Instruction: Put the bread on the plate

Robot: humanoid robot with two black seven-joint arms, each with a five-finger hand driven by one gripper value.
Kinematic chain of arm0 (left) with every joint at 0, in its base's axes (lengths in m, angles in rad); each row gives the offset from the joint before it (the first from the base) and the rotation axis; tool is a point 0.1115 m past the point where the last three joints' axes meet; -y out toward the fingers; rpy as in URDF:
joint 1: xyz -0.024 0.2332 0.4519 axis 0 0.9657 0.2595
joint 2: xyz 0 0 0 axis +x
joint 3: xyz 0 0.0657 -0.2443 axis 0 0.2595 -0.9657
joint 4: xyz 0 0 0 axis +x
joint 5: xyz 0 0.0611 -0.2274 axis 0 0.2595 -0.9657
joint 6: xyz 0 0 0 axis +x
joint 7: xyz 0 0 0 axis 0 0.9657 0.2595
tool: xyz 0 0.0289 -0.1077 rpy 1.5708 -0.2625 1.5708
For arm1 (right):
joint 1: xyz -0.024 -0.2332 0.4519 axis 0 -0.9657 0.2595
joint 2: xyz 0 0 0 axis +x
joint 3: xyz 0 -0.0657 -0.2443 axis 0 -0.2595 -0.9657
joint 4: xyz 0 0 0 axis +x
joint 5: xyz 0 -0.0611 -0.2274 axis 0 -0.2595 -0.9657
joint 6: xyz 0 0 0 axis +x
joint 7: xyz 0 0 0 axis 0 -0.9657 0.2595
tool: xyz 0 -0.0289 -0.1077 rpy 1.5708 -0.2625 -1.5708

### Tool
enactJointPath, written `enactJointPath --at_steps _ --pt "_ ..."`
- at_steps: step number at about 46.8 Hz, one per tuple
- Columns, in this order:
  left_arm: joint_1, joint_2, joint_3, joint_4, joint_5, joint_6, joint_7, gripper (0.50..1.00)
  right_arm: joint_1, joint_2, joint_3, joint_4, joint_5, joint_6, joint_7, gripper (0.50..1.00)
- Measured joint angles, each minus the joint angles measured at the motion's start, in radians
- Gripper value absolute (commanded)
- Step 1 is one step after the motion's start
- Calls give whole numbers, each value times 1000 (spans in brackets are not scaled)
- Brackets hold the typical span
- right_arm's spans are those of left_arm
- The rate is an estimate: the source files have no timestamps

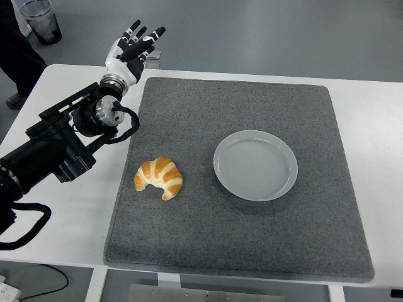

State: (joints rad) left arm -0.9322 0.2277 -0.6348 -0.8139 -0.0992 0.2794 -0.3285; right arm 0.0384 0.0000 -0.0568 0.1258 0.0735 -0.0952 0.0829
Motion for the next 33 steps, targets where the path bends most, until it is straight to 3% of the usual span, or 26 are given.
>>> enactJointPath --at_steps 11,33 --pt "-80 125 184 -92 89 23 -8 1000 0 0 0 0 0 0 0 952" --pt "-259 413 598 -420 177 -33 4 1000 0 0 0 0 0 0 0 952"
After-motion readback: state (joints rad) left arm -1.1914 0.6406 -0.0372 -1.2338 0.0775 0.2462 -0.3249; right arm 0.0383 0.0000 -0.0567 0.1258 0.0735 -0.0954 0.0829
